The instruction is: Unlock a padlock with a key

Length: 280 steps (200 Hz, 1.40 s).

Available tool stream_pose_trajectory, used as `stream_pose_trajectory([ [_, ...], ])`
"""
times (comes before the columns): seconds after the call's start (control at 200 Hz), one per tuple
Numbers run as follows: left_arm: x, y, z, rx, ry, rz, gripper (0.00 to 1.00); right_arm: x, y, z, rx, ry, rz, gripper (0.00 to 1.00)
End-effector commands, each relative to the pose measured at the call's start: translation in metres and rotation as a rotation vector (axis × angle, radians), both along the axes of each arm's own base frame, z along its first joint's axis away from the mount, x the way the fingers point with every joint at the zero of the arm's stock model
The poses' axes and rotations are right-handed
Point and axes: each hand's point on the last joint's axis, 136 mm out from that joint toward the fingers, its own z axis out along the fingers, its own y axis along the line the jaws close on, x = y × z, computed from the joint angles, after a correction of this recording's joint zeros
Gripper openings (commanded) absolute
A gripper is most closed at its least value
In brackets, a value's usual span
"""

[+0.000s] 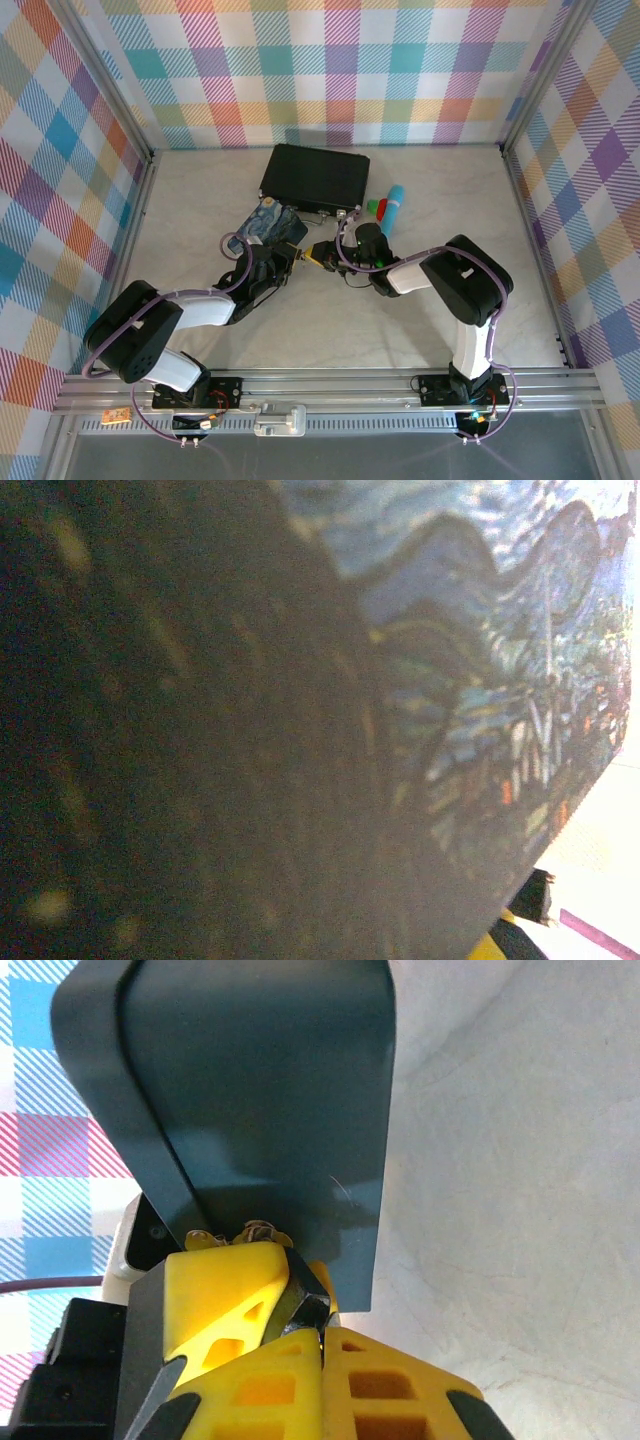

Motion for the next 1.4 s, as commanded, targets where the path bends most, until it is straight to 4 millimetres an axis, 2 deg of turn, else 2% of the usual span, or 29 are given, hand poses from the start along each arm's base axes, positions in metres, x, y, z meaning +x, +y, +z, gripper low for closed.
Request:
stream_pose_trajectory([
  [0.0, -0.03, -0.026, -0.007, -0.046, 0.069, -0.173, 0.0, 0.012, 0.004, 0.041, 0.13, -0.022, -0.012, 0.0],
  [0.125, -0.029, -0.022, -0.012, 0.012, 0.02, -0.203, 0.0, 0.003, 0.006, 0.053, 0.176, 0.11, 0.027, 0.0],
  [0.255, -0.029, -0.014, -0.016, 0.116, -0.043, -0.216, 0.0, -0.003, 0.009, 0.071, 0.38, 0.39, 0.055, 0.0],
  [0.34, -0.029, -0.004, -0.017, 0.191, -0.078, -0.2, 0.0, -0.002, 0.011, 0.075, 0.534, 0.636, 0.035, 0.0],
  [0.4, -0.027, -0.001, -0.012, 0.232, -0.112, -0.198, 0.0, -0.007, 0.014, 0.072, 0.565, 0.805, 0.021, 0.0],
  [0.635, -0.027, 0.011, -0.003, 0.403, -0.181, -0.209, 0.0, 0.0, 0.017, 0.114, 0.722, 0.884, -0.045, 0.0],
  [0.745, -0.027, 0.016, -0.004, 0.419, -0.216, -0.186, 0.0, 0.002, 0.015, 0.121, 0.761, 0.888, -0.076, 0.0],
  [0.86, -0.024, 0.015, -0.003, 0.429, -0.24, -0.172, 0.0, -0.001, 0.016, 0.113, 0.752, 0.896, -0.094, 0.0],
  [1.02, -0.02, 0.013, -0.009, 0.411, -0.241, -0.145, 0.0, -0.004, 0.015, 0.089, 0.703, 0.881, -0.125, 0.0],
  [1.195, -0.017, 0.013, -0.019, 0.387, -0.213, -0.118, 0.0, -0.004, 0.01, 0.056, 0.58, 0.745, -0.118, 0.0],
  [1.35, -0.013, 0.008, -0.023, 0.357, -0.201, -0.111, 0.0, -0.001, -0.007, 0.028, 0.479, 0.602, -0.148, 0.0],
  [1.395, -0.012, 0.005, -0.023, 0.353, -0.201, -0.115, 0.0, -0.001, -0.011, 0.021, 0.445, 0.563, -0.149, 0.03],
])
